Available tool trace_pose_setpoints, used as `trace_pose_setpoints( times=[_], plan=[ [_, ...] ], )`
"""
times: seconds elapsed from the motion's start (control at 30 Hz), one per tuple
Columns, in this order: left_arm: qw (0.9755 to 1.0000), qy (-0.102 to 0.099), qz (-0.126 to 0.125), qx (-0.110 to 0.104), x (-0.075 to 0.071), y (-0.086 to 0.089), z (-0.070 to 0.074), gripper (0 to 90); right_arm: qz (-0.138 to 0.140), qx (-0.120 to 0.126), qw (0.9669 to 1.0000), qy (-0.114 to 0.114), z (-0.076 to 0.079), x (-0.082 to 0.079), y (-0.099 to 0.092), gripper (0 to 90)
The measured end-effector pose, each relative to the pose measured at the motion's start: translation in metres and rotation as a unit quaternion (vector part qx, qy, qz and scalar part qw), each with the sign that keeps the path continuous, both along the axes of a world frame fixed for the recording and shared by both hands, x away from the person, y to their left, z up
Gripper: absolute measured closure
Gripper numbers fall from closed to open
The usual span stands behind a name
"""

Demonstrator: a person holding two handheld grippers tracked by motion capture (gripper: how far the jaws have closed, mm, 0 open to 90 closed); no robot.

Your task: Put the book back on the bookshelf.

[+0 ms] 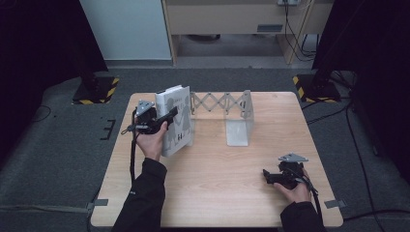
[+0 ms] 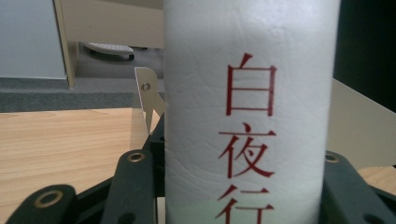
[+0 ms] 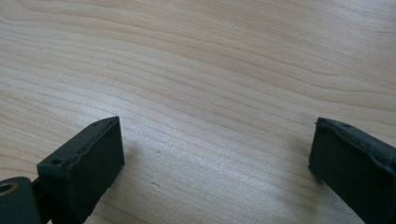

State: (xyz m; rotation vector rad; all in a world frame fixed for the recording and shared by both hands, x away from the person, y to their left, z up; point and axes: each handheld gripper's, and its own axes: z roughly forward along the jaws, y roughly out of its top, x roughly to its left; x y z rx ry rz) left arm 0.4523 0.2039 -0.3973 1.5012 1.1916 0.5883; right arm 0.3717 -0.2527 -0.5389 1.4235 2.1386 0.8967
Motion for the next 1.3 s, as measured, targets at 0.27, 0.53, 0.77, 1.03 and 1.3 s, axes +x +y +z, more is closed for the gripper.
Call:
trace_pose_setpoints(
  times=[0.27,0.53,0.77,1.03,1.3],
  plan=[
    [0.9998,0.0,0.012,0.015,0.007,-0.007,-0.013,52.7,0.0,0.0,1.0,0.0,0.0,0.0,0.0,3.6],
    [0.9997,-0.005,0.016,0.018,0.006,-0.014,-0.021,52.5,0.0,0.0,1.0,0.0,0.0,0.0,0.0,3.6],
    [0.9991,-0.016,0.001,0.038,-0.007,-0.014,-0.024,52.0,0.001,0.0,1.0,-0.001,0.0,0.0,0.0,3.6],
    [0.998,-0.024,-0.021,0.055,-0.032,-0.008,-0.031,51.7,0.002,0.0,1.0,0.0,0.0,0.0,0.0,3.6],
    [0.9967,-0.015,-0.027,0.075,-0.055,-0.001,-0.04,51.4,0.0,0.0,1.0,0.0,0.0,0.0,0.0,3.6]
  ],
)
